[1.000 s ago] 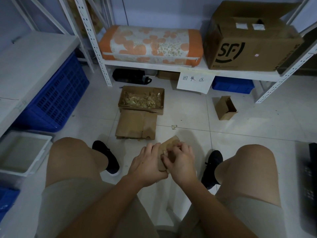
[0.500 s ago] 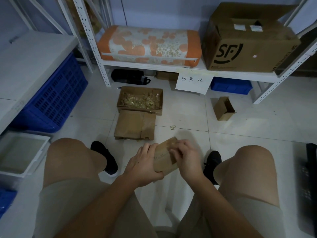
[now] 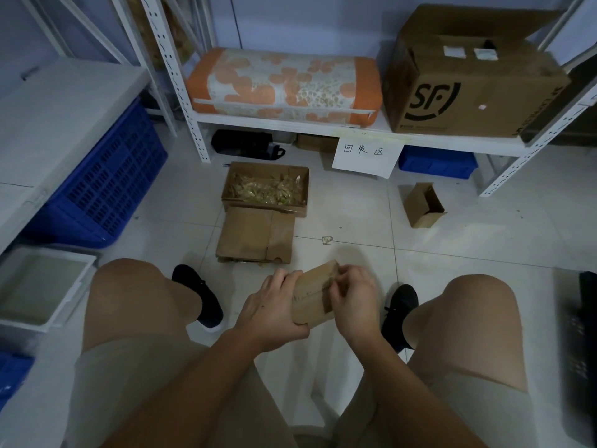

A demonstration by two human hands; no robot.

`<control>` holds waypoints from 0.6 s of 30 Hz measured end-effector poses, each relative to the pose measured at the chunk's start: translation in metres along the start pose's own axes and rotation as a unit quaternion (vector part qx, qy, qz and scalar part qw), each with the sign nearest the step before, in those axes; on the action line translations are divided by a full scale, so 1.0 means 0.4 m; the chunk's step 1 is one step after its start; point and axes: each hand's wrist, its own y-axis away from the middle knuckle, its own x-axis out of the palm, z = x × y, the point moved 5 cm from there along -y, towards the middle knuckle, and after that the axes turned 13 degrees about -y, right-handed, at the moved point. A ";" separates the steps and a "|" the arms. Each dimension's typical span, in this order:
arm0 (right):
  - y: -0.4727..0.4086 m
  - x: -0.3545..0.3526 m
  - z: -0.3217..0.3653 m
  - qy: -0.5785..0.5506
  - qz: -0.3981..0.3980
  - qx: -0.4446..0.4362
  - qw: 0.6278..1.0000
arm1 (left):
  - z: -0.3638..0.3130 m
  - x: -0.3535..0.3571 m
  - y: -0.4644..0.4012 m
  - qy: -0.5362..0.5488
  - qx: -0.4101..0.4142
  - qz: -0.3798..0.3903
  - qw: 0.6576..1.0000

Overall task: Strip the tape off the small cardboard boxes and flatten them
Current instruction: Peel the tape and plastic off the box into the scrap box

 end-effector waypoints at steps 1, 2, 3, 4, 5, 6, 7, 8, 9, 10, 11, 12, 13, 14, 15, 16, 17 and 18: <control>-0.002 -0.012 -0.001 -0.035 -0.019 0.021 0.999 | 0.001 0.000 0.001 -0.003 0.002 0.001 1.000; -0.004 -0.021 -0.003 -0.069 -0.038 0.038 0.996 | 0.004 0.000 0.001 -0.006 0.004 0.003 1.000; -0.006 -0.031 -0.002 -0.097 -0.053 0.048 0.993 | 0.007 0.001 0.002 -0.007 0.004 0.008 1.000; -0.006 -0.039 0.000 -0.111 -0.061 0.050 0.991 | 0.010 0.003 0.003 -0.007 0.003 0.014 1.000; -0.005 -0.041 0.005 -0.116 -0.061 0.042 0.990 | 0.013 0.005 0.004 -0.009 0.001 0.018 1.000; -0.002 -0.039 0.010 -0.112 -0.053 0.027 0.992 | 0.016 0.008 0.004 -0.016 0.000 0.020 1.000; 0.003 -0.035 0.017 -0.097 -0.042 0.004 0.994 | 0.018 0.012 0.004 -0.030 0.000 0.019 0.999; 0.007 -0.028 0.024 -0.072 -0.030 -0.033 0.996 | 0.021 0.016 0.003 -0.046 -0.001 0.018 0.999; 0.013 -0.018 0.032 -0.048 -0.016 -0.078 0.996 | 0.024 0.021 0.004 -0.057 -0.006 0.019 0.998; 0.021 -0.007 0.040 -0.031 -0.002 -0.127 0.991 | 0.028 0.025 0.003 -0.060 -0.014 0.022 0.998; 0.030 0.003 0.050 -0.023 0.010 -0.171 0.985 | 0.030 0.027 0.004 -0.057 -0.024 0.023 0.998; 0.039 0.012 0.060 -0.016 0.018 -0.207 0.978 | 0.031 0.027 0.003 -0.051 -0.034 0.021 0.998; 0.047 0.020 0.071 -0.006 0.020 -0.237 0.971 | 0.028 0.023 0.003 -0.049 -0.042 0.011 0.998; 0.056 0.028 0.080 0.009 0.020 -0.264 0.964 | 0.026 0.019 0.003 -0.050 -0.047 -0.005 0.998; 0.064 0.035 0.088 0.023 0.019 -0.289 0.957 | 0.022 0.013 0.003 -0.049 -0.050 -0.023 0.997; 0.070 0.041 0.095 0.028 0.020 -0.308 0.951 | 0.021 0.010 0.003 -0.039 -0.053 -0.040 0.997; 0.074 0.044 0.099 0.023 0.024 -0.320 0.947 | 0.020 0.008 0.004 -0.018 -0.054 -0.053 0.997; 0.076 0.045 0.101 0.010 0.027 -0.324 0.946 | 0.022 0.007 0.005 0.010 -0.057 -0.061 0.996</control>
